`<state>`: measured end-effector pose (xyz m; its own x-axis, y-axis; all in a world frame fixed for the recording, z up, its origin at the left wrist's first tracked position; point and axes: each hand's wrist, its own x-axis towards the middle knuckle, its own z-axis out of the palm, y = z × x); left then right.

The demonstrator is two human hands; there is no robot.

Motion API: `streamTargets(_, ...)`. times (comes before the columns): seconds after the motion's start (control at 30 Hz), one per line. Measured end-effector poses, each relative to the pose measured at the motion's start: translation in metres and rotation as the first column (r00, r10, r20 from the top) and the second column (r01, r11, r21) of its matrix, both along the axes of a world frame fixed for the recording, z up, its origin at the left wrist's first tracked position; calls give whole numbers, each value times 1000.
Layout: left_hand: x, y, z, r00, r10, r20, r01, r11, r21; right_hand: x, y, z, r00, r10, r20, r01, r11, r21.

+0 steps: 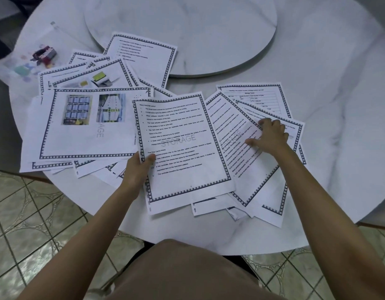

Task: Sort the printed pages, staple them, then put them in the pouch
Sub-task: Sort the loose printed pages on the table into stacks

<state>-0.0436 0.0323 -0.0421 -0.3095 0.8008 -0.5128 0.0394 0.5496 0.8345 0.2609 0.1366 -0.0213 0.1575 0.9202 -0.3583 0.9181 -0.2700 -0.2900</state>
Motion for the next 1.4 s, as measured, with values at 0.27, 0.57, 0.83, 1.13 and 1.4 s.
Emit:
streamTargets(0.27,1,-1,0,1000,22,8,-22,1000,-6,5,9,-1,999,22,-32,-21,999,43)
streamTargets(0.57,2,-2,0,999,39,9,-39,999,-17,14,8,4,975,-15,-223,44,991,126)
streamTargets(0.83,3,-2,0,998,58,20,-58,998,-13,46,-8,18,963,-28,-268,72,985,155)
streamTargets(1.13,5,-1,-1,996,81,34,-81,997,8,91,-48,27,872,-211,-442,313,934,172)
streamTargets(1.4,5,-2,0,997,73,40,-74,997,14,102,-66,40,771,-255,-584,429,886,178)
